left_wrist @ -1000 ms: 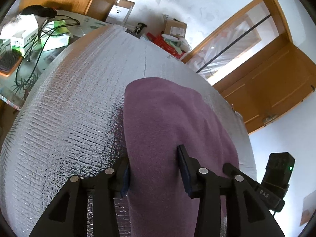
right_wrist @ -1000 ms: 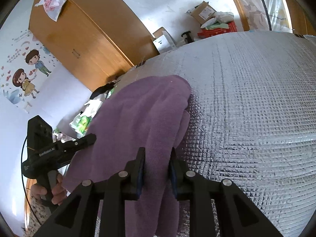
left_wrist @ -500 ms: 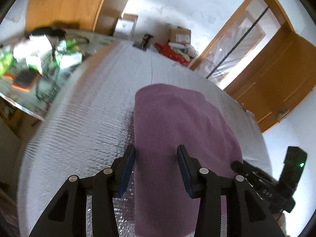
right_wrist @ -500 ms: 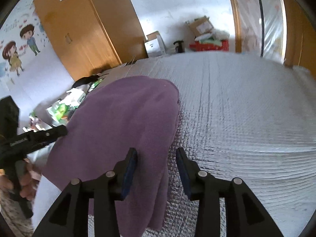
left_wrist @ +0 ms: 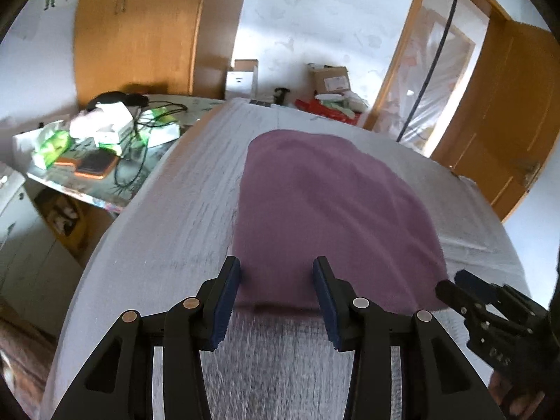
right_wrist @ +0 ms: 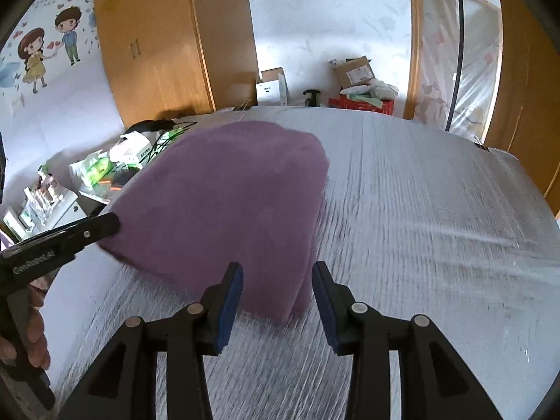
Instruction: Fold clothes
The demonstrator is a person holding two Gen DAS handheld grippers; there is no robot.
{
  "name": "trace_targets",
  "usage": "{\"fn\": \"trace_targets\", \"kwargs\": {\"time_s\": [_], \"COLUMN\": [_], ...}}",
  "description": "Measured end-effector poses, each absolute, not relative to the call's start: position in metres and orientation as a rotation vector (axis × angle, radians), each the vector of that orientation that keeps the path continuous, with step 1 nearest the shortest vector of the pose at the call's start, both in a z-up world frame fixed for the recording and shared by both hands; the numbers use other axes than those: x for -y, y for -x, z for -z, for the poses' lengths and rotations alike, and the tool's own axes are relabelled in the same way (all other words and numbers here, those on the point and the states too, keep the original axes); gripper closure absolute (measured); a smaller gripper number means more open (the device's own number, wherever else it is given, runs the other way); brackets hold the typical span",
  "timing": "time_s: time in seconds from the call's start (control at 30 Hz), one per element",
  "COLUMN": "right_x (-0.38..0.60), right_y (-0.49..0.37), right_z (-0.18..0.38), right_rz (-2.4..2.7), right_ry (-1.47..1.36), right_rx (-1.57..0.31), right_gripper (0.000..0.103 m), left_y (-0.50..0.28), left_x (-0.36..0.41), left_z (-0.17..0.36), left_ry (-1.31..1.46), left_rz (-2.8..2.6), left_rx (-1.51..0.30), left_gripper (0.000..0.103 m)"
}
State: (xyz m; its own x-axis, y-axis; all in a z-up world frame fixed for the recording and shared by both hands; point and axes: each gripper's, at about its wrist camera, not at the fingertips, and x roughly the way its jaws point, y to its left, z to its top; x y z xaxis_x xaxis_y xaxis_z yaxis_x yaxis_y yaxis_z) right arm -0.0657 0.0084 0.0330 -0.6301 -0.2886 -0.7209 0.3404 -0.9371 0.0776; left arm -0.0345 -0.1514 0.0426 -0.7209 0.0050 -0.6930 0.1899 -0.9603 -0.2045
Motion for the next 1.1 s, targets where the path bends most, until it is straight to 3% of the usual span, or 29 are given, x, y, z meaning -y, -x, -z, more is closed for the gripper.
{"fn": "trace_targets", "kwargs": {"time_s": [0.43,1.1], "right_x": [-0.008,-0.008], "right_y": [0.050,0.058], "right_z": [-0.001,0.003], "right_rz": [2.616,2.660], "right_ry": [-1.255,-1.259], "right_rx": [-0.129,-0.123], "right_gripper": [0.060,0.047], "left_y": [0.025,0.043], "left_x": [0.124,0.120], "left_z": [-0.018,0.003], "left_ry": [-1.180,-1.234], "left_rz": [2.769,2.712], "left_rx": [-0.271,-0.226], "left_gripper": [0.058,0.058]}}
